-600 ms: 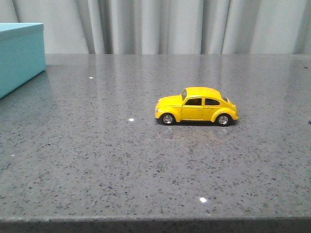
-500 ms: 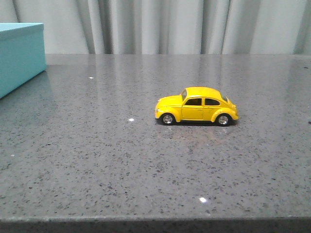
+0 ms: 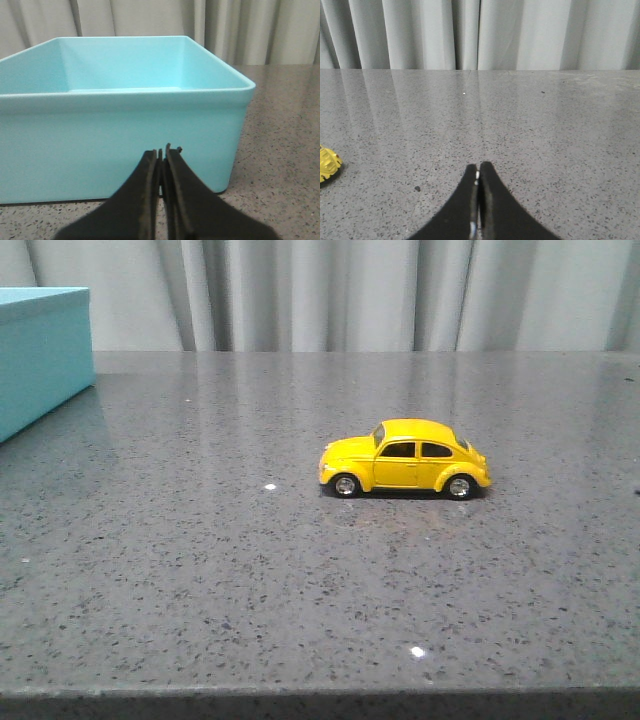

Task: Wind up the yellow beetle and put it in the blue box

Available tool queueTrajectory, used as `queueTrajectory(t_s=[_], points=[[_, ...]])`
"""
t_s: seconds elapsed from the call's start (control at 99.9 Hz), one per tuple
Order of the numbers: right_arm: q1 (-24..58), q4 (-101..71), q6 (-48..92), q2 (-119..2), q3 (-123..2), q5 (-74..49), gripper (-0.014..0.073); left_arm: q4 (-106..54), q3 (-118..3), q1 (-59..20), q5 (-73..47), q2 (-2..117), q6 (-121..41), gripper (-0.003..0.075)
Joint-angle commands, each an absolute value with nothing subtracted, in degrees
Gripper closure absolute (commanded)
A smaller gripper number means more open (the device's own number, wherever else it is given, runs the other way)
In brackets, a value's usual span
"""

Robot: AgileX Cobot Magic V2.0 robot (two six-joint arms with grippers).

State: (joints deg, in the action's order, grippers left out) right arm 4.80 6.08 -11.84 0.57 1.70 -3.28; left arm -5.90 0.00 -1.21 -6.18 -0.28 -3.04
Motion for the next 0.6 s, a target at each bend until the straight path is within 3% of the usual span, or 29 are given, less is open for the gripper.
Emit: queueTrajectory(t_s=[0.0,0.59], points=[[4.76,6.1,-11.45,1.85,0.66,1.25,0.0711,-6.15,1.22,-1.11,-1.73,-2.11,-2.55,0.0739],[4.76,5.79,-11.45,-0.29,-2.46,-0.54,0.0703,-6.15,-3.92,-1.11,-0.39,-1.36,-2.55,0.0739]])
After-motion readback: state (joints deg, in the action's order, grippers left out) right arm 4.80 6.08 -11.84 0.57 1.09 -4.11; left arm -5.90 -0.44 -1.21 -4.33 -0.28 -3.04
